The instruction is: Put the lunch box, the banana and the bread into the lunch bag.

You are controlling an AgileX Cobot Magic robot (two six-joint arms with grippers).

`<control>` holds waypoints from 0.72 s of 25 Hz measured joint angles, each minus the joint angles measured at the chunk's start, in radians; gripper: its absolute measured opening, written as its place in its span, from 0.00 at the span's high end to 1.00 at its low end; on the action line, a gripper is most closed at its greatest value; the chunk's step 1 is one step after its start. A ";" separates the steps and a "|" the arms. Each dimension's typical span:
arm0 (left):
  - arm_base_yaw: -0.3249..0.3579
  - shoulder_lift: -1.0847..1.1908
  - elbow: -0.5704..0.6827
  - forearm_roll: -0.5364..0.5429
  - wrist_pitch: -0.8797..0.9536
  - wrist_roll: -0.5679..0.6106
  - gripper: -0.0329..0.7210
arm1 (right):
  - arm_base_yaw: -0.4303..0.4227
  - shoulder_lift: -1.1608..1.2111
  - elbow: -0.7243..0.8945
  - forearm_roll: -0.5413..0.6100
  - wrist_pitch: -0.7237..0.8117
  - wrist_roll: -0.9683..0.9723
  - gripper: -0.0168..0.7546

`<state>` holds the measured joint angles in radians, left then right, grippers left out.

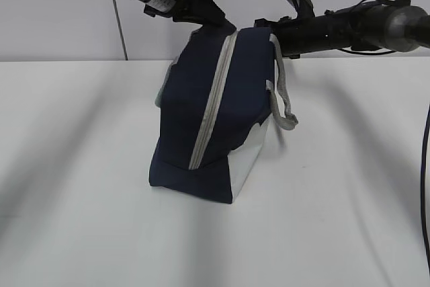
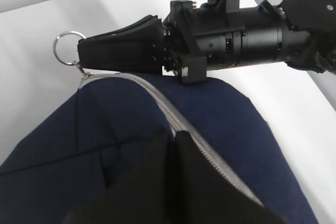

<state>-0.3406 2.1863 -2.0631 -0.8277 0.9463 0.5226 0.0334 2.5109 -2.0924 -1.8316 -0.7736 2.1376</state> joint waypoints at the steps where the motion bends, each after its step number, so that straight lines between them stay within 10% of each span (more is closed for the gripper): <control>1: 0.000 0.000 0.000 0.000 0.000 0.003 0.95 | 0.000 0.000 0.000 0.001 0.000 0.000 1.00; 10: 0.000 0.000 0.000 0.000 0.010 0.013 0.90 | -0.003 0.013 -0.039 -0.017 -0.026 0.019 0.95; 18: 0.018 -0.017 -0.003 0.052 0.070 -0.015 0.27 | -0.025 0.005 -0.111 -0.046 -0.082 0.001 0.42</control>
<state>-0.3228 2.1690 -2.0663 -0.7761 1.0168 0.5077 0.0082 2.5154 -2.2035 -1.8772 -0.8558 2.1385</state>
